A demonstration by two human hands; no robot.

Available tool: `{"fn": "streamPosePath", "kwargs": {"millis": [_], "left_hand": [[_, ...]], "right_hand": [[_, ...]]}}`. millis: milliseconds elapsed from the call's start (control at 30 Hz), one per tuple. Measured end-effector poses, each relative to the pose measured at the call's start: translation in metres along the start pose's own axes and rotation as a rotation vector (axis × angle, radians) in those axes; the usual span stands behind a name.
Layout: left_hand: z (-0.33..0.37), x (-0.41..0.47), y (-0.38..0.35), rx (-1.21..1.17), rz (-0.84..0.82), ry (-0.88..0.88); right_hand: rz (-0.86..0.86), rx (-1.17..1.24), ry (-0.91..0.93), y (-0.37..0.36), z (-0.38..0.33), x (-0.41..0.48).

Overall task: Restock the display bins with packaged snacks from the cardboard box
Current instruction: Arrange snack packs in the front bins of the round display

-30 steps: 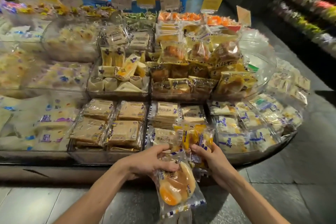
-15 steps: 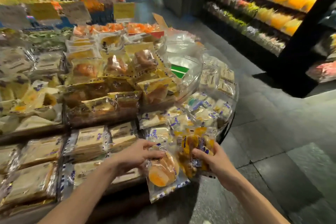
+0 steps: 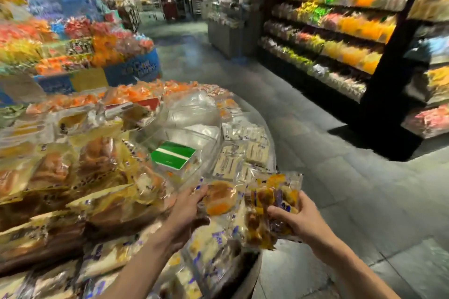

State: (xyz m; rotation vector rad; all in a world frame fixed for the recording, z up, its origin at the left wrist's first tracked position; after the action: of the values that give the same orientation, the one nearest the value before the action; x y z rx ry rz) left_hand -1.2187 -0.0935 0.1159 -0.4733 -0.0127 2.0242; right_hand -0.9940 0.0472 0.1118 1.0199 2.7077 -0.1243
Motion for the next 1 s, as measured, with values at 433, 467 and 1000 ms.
{"fn": "streamPosePath", "kwargs": {"millis": [433,467,1000], "left_hand": [[0.035,0.271,-0.112,-0.123,0.115,-0.19],[0.039,0.286,-0.122,-0.164,0.126,-0.172],[0.091,0.531,-0.169,-0.218,0.653,-0.17]], "right_hand": [[-0.151,-0.304,0.038,0.212,-0.06,0.252],[-0.162,-0.31,0.025,0.224,-0.067,0.269],[-0.508,-0.295,-0.028,0.351,-0.098,0.617]]}}
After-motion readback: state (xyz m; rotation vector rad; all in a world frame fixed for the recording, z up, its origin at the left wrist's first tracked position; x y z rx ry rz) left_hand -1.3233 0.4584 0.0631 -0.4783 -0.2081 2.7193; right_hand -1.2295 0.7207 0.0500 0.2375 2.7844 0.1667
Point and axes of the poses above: each hand's wrist, its own x-axis towards the middle knuckle, its own y-axis out of the back of the hand, z = x × y, the point moved 5 cm from there along x, towards the middle knuckle, and after that the axes turned 13 degrees about -z, right-handed, at the moved point
